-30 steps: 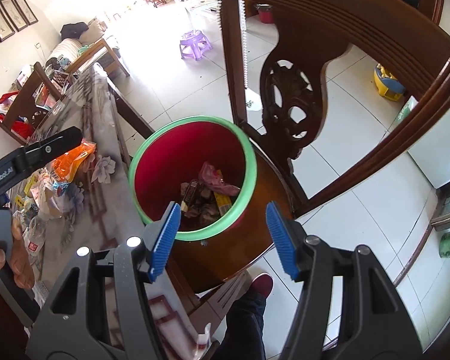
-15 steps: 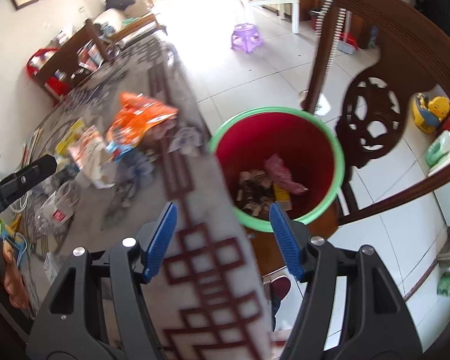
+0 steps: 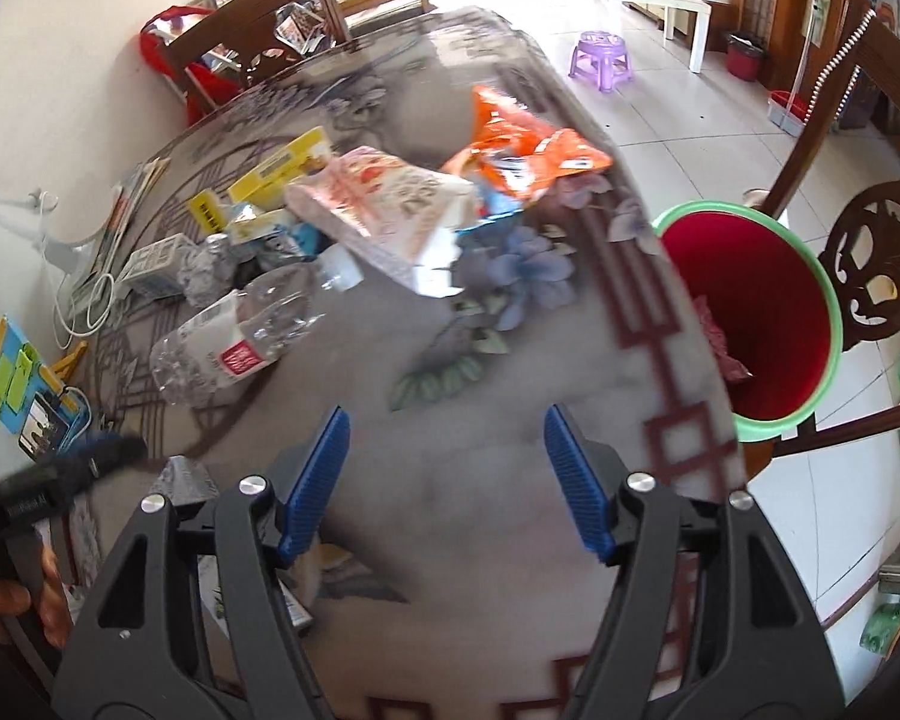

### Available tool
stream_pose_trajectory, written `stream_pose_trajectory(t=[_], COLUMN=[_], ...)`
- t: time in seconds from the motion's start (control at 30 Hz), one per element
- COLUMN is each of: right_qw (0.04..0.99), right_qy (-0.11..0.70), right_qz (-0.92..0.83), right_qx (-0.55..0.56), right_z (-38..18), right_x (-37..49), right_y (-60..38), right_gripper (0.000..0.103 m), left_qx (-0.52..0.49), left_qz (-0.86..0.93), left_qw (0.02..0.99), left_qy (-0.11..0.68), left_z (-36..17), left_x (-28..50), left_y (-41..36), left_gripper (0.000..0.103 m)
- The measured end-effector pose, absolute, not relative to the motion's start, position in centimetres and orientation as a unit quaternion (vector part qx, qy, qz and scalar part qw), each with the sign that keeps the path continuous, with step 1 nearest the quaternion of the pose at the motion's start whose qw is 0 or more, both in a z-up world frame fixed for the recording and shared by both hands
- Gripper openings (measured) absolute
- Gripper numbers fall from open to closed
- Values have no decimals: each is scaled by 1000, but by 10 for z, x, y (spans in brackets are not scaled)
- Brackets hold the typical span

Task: Collect trash
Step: 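Return to the table and grasp the white toothpaste box with the left tool, then grasp the clear plastic water bottle with the right tool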

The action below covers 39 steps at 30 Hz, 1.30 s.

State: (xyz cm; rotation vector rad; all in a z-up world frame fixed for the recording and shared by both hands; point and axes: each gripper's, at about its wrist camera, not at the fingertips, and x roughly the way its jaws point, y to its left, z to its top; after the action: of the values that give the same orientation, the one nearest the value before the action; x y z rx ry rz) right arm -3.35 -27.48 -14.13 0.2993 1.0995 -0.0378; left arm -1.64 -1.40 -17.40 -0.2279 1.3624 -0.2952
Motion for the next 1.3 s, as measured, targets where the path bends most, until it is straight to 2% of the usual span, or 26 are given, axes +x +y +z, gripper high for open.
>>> stream_pose_trajectory(t=[0.23,0.47,0.7,0.83,0.9,1.23,1.27,1.3], right_qw=[843,848,848,832,820,751,752,755], right_qy=[525,522,514,527,540,608,611,614], right_qz=[-12,0,35,54,50,11,16,23], right_qx=[117,87,122,165,185,258,248,228], right_z=[-139,-129,-119,-130,-140,-201,-204,-206], right_x=[-25,-17,16,49,65,112,114,117], right_y=[-240,-215,-201,-192,-188,-176,-171,-165], right_gripper=[68,69,77,79,82,84,84,78], left_qx=[-124,-107,-116,-131,-133,-130,-131,-131], left_qz=[-196,-200,-213,-205,-202,-173,-172,-171], left_qw=[674,690,709,709,708,709,710,710], left_qy=[701,688,662,662,664,671,671,670], left_z=[-220,-230,-225,-223,-224,-225,-226,-226], left_x=[-43,-29,-22,-16,-13,-3,-2,-3], left_y=[-33,-54,-54,-41,-37,-12,-9,-4], left_gripper=[70,73,61,59,62,73,73,73])
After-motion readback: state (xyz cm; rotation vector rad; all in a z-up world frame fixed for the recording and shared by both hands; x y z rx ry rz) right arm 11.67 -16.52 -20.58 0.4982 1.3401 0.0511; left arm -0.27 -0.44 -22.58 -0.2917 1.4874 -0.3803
